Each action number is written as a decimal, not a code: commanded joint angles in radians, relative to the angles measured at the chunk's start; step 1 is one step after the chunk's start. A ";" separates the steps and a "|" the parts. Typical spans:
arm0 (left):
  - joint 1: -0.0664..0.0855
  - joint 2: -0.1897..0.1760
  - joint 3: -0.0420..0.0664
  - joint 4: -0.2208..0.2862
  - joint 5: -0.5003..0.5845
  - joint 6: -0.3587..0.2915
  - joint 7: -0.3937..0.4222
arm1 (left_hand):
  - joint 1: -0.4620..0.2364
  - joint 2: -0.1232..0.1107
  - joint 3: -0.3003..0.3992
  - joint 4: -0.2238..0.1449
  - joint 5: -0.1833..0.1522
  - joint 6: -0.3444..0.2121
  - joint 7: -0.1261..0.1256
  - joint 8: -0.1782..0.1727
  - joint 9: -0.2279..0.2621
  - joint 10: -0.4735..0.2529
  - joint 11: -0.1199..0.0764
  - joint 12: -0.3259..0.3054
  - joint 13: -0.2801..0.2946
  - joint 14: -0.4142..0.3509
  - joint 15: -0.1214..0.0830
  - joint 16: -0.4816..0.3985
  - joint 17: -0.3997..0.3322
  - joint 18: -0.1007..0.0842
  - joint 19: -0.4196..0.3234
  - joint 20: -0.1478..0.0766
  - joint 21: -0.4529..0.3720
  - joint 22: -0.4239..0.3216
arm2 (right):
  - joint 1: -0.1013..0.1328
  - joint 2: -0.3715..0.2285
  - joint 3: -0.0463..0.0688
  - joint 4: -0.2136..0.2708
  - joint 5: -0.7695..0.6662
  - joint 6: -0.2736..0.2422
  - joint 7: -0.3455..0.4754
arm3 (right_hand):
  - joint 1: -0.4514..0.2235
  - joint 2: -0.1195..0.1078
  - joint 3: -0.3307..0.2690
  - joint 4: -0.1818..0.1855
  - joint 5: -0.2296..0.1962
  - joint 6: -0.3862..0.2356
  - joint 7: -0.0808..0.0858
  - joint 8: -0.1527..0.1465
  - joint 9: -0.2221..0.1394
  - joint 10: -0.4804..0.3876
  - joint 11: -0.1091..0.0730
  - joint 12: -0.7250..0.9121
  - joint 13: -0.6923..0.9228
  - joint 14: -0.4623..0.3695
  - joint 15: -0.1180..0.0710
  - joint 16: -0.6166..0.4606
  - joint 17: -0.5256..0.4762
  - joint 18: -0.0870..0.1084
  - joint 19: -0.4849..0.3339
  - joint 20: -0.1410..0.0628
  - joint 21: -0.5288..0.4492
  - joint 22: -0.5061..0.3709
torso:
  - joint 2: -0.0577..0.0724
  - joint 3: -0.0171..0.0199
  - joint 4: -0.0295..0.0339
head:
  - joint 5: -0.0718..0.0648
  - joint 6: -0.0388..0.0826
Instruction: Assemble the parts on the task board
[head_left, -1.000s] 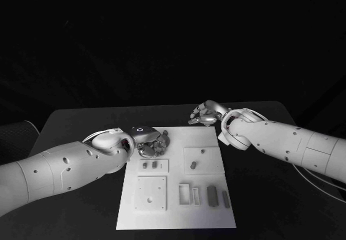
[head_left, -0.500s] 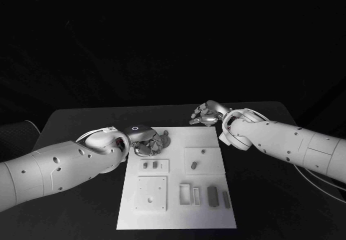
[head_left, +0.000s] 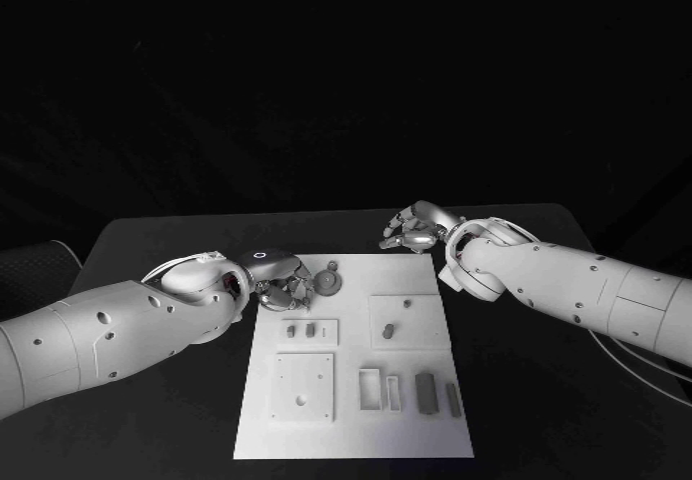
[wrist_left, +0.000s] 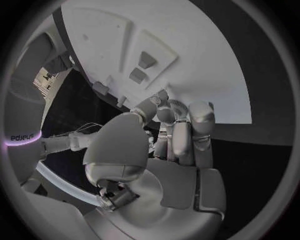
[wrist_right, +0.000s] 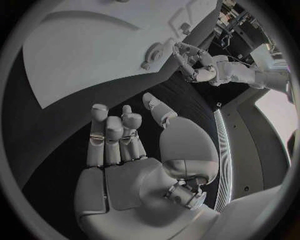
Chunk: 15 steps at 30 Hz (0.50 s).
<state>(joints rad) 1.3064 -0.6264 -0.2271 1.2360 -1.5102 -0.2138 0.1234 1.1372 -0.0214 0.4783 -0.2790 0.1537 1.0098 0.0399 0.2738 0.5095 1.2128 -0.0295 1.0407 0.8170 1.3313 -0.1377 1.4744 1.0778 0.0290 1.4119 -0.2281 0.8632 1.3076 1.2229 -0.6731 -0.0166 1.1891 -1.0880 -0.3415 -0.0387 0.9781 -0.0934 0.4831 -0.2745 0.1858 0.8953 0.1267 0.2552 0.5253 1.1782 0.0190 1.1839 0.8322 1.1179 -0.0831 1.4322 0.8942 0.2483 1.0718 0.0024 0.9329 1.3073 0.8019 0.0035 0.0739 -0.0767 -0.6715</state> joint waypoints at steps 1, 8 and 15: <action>0.001 0.003 0.000 -0.002 0.006 0.022 -0.005 | 0.000 -0.006 0.005 0.000 -0.003 0.048 0.043 0.006 0.001 0.008 0.000 -0.004 -0.002 0.008 0.002 -0.004 0.002 0.106 -0.003 0.004 0.004 0.019 | 0.000 0.001 0.000 0.000 -0.001 0.007 0.006 | -0.010 0.000 0.000 0.005 0.007 0.000 0.007 -0.006 0.001 -0.004 0.000 0.003 -0.001 0.003 -0.002 -0.001 -0.002 0.014 0.004 -0.005 -0.003 0.002 | 0.001 -0.0002 -0.0008 | 0.001 -0.001; 0.001 0.001 0.000 -0.003 -0.004 0.028 -0.011 | 0.000 -0.008 0.005 0.000 -0.004 0.047 0.043 0.005 0.001 0.009 0.000 -0.005 -0.002 0.007 0.002 -0.005 0.002 0.106 -0.003 0.004 0.004 0.019 | 0.000 0.001 0.000 0.000 -0.001 0.008 0.006 | -0.010 0.000 0.000 0.005 0.007 0.000 0.007 -0.006 0.001 -0.004 0.000 0.003 -0.001 0.003 -0.002 -0.001 -0.002 0.014 0.004 -0.005 -0.003 0.002 | 0.001 0.0006 -0.0009 | 0.007 -0.001; 0.001 -0.001 -0.001 -0.002 -0.016 0.040 -0.016 | 0.000 -0.009 0.006 0.000 -0.005 0.047 0.043 0.004 0.001 0.009 0.000 -0.006 -0.002 0.008 0.002 -0.005 0.003 0.106 -0.004 0.004 0.004 0.019 | 0.000 0.000 0.000 0.000 -0.001 0.008 0.006 | -0.010 0.000 0.000 0.005 0.007 0.000 0.007 -0.006 0.001 -0.004 0.000 0.003 -0.001 0.003 -0.002 -0.001 -0.002 0.014 0.004 -0.005 -0.003 0.002 | 0.000 0.0014 -0.0012 | 0.006 -0.002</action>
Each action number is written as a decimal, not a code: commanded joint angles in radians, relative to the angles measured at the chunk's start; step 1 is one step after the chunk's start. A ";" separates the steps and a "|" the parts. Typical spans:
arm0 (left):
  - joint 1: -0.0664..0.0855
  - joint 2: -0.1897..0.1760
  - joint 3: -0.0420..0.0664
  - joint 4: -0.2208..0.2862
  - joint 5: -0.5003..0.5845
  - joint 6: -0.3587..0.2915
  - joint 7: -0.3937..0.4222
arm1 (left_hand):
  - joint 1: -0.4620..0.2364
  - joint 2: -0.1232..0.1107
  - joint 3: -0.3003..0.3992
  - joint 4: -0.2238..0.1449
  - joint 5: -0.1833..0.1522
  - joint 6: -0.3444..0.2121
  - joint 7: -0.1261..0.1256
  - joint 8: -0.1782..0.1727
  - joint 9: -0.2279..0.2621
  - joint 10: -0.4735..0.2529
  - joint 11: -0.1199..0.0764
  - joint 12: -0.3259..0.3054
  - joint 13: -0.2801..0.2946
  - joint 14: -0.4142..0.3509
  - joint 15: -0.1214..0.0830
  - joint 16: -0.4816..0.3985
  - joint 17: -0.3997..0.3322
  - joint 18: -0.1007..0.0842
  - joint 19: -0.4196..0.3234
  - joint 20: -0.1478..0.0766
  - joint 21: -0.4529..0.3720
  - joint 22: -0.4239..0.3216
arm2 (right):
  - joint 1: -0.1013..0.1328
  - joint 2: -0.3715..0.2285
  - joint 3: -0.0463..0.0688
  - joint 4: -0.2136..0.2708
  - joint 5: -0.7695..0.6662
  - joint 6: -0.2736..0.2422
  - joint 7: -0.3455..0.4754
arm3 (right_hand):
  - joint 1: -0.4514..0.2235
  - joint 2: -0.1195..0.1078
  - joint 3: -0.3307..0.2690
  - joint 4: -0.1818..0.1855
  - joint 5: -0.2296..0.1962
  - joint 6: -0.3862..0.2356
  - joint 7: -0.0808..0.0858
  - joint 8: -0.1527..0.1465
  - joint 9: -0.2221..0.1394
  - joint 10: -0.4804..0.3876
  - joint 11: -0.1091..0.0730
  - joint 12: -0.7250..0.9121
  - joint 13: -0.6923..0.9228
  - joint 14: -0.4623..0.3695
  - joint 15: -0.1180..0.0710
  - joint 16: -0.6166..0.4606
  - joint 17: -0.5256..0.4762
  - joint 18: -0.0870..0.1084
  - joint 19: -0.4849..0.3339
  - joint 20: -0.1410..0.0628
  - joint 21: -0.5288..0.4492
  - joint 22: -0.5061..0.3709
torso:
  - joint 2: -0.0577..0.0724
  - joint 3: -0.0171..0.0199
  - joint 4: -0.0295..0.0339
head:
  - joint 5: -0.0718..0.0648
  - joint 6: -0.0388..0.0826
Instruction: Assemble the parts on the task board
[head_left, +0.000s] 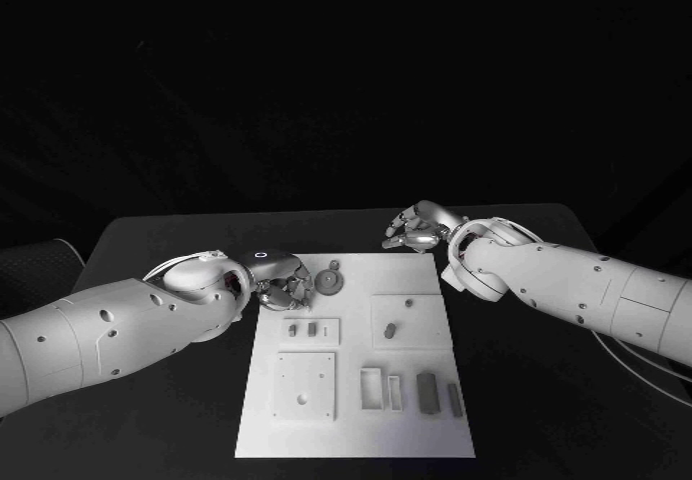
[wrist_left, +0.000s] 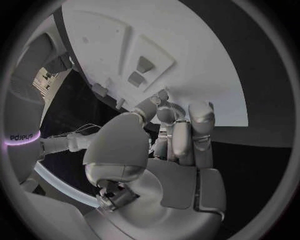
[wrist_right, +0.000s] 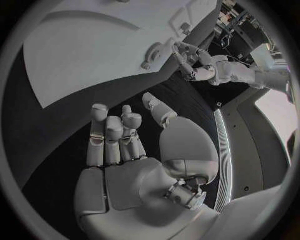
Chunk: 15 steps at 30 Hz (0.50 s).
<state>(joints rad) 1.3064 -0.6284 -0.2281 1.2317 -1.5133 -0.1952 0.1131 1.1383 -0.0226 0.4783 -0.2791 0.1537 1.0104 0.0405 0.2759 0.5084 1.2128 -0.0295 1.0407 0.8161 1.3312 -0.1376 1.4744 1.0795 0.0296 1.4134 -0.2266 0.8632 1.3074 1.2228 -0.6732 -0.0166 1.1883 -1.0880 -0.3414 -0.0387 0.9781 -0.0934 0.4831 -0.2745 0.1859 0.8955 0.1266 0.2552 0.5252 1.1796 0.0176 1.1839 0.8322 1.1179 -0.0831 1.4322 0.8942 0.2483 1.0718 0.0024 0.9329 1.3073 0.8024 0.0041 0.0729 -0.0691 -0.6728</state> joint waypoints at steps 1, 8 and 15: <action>0.001 0.002 0.000 0.002 -0.013 0.022 -0.006 | -0.001 -0.008 0.006 0.000 -0.005 0.046 0.042 0.002 0.002 0.009 0.000 -0.006 -0.001 0.008 0.001 -0.005 0.001 0.105 -0.005 0.002 0.004 0.019 | 0.000 0.000 0.000 0.001 -0.001 0.008 0.006 | -0.010 0.000 0.000 0.005 0.007 0.000 0.007 -0.006 0.001 -0.005 0.002 0.003 -0.001 0.003 -0.002 -0.001 -0.002 0.014 0.004 -0.005 -0.003 0.002 | 0.000 0.0007 -0.0002 | -0.001 0.000; 0.000 0.016 -0.003 -0.006 -0.014 0.023 -0.002 | -0.001 -0.009 0.006 0.000 -0.006 0.045 0.042 0.002 0.002 0.009 0.000 -0.006 -0.001 0.008 0.001 -0.005 0.001 0.105 -0.006 0.003 0.005 0.019 | 0.000 0.001 0.000 0.001 -0.001 0.007 0.006 | -0.010 0.000 0.000 0.005 0.007 0.000 0.007 -0.006 0.001 -0.005 0.002 0.003 -0.001 0.003 -0.002 -0.001 -0.002 0.014 0.004 -0.005 -0.003 0.002 | 0.001 0.0009 -0.0005 | -0.002 -0.002; 0.000 0.017 -0.003 -0.007 -0.014 0.022 -0.003 | -0.001 -0.009 0.007 0.000 -0.006 0.045 0.042 0.001 0.002 0.009 0.000 -0.006 -0.001 0.008 0.002 -0.005 0.001 0.105 -0.006 0.003 0.005 0.019 | 0.000 0.000 0.000 0.001 -0.001 0.008 0.006 | -0.010 0.000 0.000 0.005 0.007 0.000 0.007 -0.006 0.002 -0.005 0.002 0.003 -0.001 0.003 -0.002 -0.001 -0.002 0.014 0.004 -0.005 -0.003 0.002 | 0.000 0.0012 -0.0009 | -0.002 -0.001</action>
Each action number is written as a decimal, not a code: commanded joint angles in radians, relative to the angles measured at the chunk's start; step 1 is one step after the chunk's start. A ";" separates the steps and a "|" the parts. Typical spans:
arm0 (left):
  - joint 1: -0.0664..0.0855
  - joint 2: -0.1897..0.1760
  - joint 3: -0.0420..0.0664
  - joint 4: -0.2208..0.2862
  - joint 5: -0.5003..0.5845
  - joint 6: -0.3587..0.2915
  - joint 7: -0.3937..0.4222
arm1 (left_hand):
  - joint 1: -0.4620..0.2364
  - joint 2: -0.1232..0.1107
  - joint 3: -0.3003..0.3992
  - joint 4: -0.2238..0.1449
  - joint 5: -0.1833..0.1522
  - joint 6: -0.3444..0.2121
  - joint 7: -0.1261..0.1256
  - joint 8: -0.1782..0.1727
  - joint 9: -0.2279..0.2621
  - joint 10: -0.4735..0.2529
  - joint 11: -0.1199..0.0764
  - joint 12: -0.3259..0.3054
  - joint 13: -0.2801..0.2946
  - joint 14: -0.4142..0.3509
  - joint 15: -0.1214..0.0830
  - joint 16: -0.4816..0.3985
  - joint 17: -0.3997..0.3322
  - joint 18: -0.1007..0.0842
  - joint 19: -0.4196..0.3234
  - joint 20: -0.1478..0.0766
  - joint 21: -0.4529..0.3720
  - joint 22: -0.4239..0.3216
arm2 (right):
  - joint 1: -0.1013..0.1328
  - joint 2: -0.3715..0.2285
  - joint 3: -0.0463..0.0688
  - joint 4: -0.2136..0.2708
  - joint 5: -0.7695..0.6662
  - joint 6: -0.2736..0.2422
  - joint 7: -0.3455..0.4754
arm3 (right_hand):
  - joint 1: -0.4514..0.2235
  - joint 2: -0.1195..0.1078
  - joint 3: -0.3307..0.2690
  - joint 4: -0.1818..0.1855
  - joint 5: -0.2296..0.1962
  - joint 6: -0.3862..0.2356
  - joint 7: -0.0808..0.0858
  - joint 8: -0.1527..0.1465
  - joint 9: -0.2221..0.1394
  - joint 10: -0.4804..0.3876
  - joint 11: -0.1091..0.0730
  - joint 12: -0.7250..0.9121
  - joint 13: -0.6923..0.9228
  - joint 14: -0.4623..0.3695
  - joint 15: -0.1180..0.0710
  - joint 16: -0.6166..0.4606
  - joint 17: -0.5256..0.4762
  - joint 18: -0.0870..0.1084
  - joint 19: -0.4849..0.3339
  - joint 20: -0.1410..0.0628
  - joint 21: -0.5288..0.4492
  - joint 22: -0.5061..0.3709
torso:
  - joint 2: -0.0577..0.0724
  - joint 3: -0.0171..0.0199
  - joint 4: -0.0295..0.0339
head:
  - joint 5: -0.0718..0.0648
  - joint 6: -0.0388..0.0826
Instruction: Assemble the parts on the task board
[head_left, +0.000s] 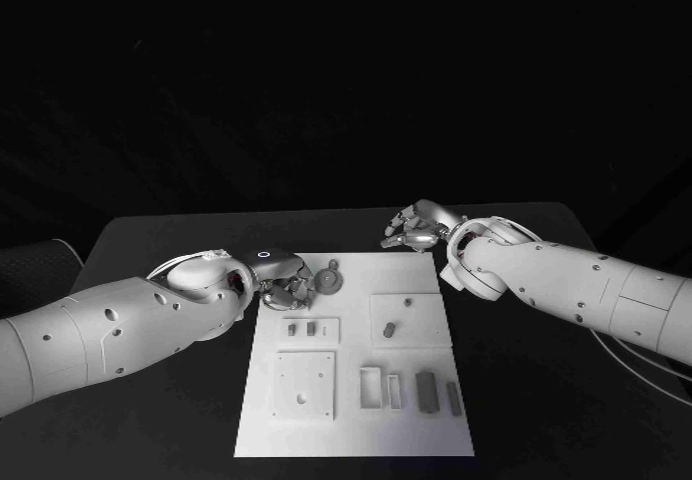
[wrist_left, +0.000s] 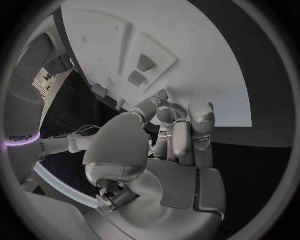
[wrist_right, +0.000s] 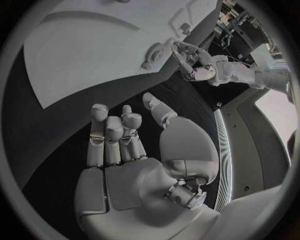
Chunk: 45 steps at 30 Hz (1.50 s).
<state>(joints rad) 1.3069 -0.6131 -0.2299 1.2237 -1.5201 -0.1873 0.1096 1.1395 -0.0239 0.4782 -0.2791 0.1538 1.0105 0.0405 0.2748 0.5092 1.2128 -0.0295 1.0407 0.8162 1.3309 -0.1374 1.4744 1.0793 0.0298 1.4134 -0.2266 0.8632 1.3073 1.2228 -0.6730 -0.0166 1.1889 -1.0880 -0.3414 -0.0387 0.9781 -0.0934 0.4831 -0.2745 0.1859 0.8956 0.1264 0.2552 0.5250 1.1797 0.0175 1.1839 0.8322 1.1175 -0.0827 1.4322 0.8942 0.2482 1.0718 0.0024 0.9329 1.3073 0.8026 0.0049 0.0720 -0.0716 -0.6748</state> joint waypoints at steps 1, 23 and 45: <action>0.000 0.001 -0.001 0.001 -0.007 0.015 0.000 | -0.002 -0.008 0.007 0.000 -0.006 0.045 0.042 0.002 0.001 0.009 0.000 -0.006 -0.001 0.008 0.001 -0.006 0.001 0.104 -0.006 0.003 0.005 0.019 | 0.000 0.000 0.000 0.001 -0.001 0.008 0.006 | -0.010 0.000 0.000 0.005 0.007 0.000 0.007 -0.006 0.002 -0.006 0.002 0.003 -0.001 0.003 -0.003 -0.001 -0.002 0.014 0.004 -0.005 -0.003 0.002 | 0.000 0.0002 0.0003 | -0.001 0.002; 0.000 -0.003 -0.001 0.008 -0.008 0.028 0.000 | 0.000 -0.009 0.009 0.000 -0.007 0.045 0.043 0.002 0.001 0.010 0.000 -0.007 -0.002 0.008 0.001 -0.006 0.002 0.104 -0.006 0.002 0.005 0.019 | 0.000 0.003 0.000 -0.002 -0.001 0.009 0.007 | -0.010 0.000 0.001 0.004 0.007 0.000 0.007 -0.006 0.002 -0.006 0.002 0.003 -0.001 0.003 -0.003 -0.001 -0.002 0.014 0.004 -0.005 -0.003 0.002 | 0.000 -0.0009 0.0004 | 0.001 0.002; 0.000 -0.007 -0.001 0.010 -0.009 0.038 -0.001 | 0.000 -0.009 0.010 0.000 -0.008 0.048 0.042 0.003 0.002 0.011 0.000 -0.008 -0.002 0.008 0.001 -0.007 0.004 0.104 -0.007 0.002 0.006 0.018 | 0.000 0.003 0.000 -0.003 -0.001 0.009 0.007 | -0.010 0.000 0.001 0.004 0.007 0.000 0.007 -0.007 0.003 -0.006 0.002 0.003 -0.001 0.003 -0.003 -0.001 -0.002 0.014 0.004 -0.005 -0.003 0.003 | 0.000 -0.0002 0.0006 | 0.001 0.000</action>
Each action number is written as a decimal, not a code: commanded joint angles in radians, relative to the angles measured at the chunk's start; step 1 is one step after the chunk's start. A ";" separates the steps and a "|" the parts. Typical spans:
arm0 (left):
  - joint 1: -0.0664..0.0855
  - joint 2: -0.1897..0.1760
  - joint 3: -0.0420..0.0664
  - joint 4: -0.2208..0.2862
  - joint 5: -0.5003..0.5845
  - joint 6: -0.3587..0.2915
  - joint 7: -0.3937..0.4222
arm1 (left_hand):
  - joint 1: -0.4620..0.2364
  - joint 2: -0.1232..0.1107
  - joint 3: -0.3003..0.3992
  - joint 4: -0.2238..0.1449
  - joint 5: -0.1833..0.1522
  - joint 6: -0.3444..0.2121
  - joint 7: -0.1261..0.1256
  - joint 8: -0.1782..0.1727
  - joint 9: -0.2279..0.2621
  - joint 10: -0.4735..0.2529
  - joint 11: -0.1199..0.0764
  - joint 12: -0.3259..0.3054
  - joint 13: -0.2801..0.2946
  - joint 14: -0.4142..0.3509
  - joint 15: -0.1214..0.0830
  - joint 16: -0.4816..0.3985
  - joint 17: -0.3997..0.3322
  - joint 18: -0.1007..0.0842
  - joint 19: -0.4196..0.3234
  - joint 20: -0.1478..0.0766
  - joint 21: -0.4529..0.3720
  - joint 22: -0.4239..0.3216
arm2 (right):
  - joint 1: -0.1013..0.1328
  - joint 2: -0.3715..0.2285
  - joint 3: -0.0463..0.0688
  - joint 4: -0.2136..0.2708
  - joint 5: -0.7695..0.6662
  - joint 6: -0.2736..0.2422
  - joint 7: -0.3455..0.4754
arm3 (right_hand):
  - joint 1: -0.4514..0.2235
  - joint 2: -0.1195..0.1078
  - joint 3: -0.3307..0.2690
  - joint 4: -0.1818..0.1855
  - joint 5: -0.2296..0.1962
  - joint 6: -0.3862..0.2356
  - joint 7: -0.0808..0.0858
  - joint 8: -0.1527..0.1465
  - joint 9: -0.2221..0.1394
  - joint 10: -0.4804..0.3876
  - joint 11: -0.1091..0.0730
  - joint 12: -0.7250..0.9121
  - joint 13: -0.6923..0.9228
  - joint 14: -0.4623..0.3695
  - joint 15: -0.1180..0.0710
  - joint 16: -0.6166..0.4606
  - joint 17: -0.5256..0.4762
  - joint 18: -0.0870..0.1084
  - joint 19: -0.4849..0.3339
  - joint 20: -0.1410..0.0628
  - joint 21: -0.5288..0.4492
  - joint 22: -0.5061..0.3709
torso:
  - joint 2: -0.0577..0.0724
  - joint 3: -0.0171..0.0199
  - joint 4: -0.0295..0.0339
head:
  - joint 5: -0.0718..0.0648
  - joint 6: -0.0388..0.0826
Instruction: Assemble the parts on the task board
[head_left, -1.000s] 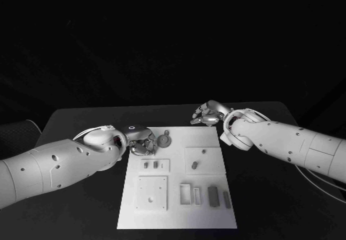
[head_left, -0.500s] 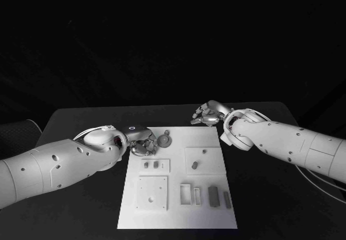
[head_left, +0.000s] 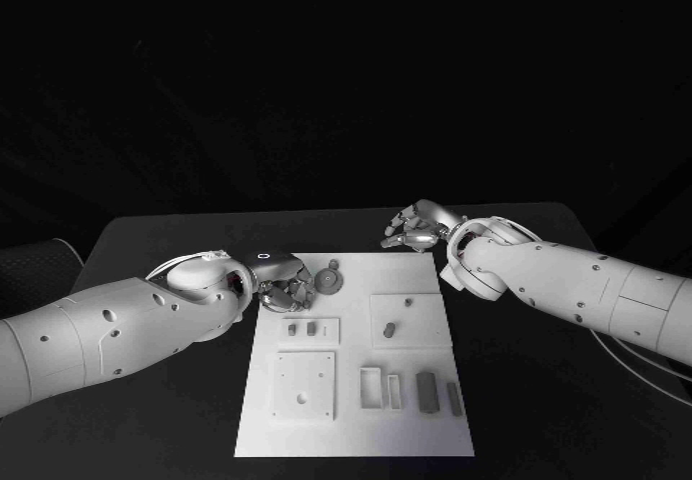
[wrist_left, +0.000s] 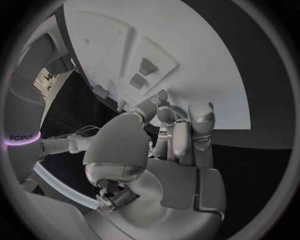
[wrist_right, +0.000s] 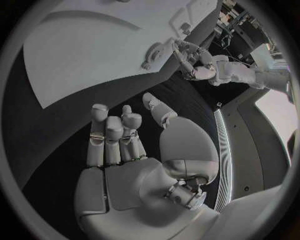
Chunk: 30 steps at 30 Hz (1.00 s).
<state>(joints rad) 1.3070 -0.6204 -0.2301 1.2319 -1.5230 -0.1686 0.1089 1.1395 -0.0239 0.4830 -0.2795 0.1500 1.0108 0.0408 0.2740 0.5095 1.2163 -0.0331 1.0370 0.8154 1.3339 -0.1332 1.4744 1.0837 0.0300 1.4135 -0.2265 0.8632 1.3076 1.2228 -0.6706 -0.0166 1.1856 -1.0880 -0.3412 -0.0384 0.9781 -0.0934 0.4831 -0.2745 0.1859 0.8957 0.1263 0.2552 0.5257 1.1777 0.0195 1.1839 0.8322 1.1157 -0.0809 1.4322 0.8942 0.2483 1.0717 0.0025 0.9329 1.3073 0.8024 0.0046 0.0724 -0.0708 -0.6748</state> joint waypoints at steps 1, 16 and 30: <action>-0.001 0.000 -0.001 0.003 -0.006 0.020 0.000 | 0.000 -0.009 0.005 0.001 -0.004 0.047 0.042 0.004 0.001 0.007 0.003 -0.004 -0.001 0.005 -0.003 -0.007 0.000 0.103 -0.007 0.002 0.006 0.018 | 0.000 0.001 0.000 0.001 -0.001 0.009 0.007 | -0.010 0.001 0.001 0.004 0.007 0.000 0.007 -0.007 0.002 -0.004 0.000 0.003 -0.001 0.005 -0.005 -0.001 -0.002 0.013 0.004 -0.005 -0.003 0.003 | 0.000 -0.0001 0.0002 | 0.000 0.000; -0.001 -0.003 -0.001 0.007 -0.006 0.022 0.000 | 0.000 -0.009 0.005 0.000 -0.004 0.048 0.042 0.003 0.001 0.007 0.003 -0.005 -0.001 0.006 -0.003 -0.007 0.001 0.103 -0.007 0.002 0.006 0.018 | 0.000 0.001 0.000 0.001 -0.001 0.009 0.007 | -0.010 0.000 0.001 0.004 0.007 -0.001 0.007 -0.007 0.002 -0.004 0.000 0.003 -0.001 0.005 -0.005 -0.001 -0.002 0.013 0.004 -0.005 -0.003 0.003 | 0.000 0.0001 0.0002 | 0.002 -0.001; -0.001 -0.003 -0.001 0.005 -0.006 0.021 -0.001 | 0.000 -0.009 0.005 0.000 -0.004 0.049 0.042 0.004 0.002 0.008 0.003 -0.005 -0.001 0.006 -0.003 -0.007 0.002 0.103 -0.007 0.002 0.007 0.018 | 0.000 0.000 0.000 0.002 -0.001 0.009 0.006 | -0.010 0.000 0.001 0.004 0.007 -0.001 0.007 -0.007 0.002 -0.004 0.000 0.004 -0.001 0.005 -0.005 -0.001 -0.002 0.013 0.004 -0.005 -0.003 0.003 | 0.000 -0.0001 0.0002 | 0.002 0.000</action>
<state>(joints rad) 1.3066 -0.6236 -0.2310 1.2353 -1.5245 -0.1610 0.1065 1.1395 -0.0240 0.4823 -0.2801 0.1500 1.0113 0.0412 0.2742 0.5106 1.2188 -0.0305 1.0370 0.8155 1.3339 -0.1333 1.4708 1.0845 0.0300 1.4136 -0.2264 0.8632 1.3073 1.2227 -0.6710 -0.0166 1.1863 -1.0880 -0.3411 -0.0384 0.9781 -0.0934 0.4831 -0.2745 0.1898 0.8958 0.1262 0.2552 0.5266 1.1795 0.0177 1.1839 0.8322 1.1179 -0.0831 1.4322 0.8942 0.2483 1.0717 0.0025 0.9329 1.3073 0.8024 0.0045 0.0726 -0.0690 -0.6746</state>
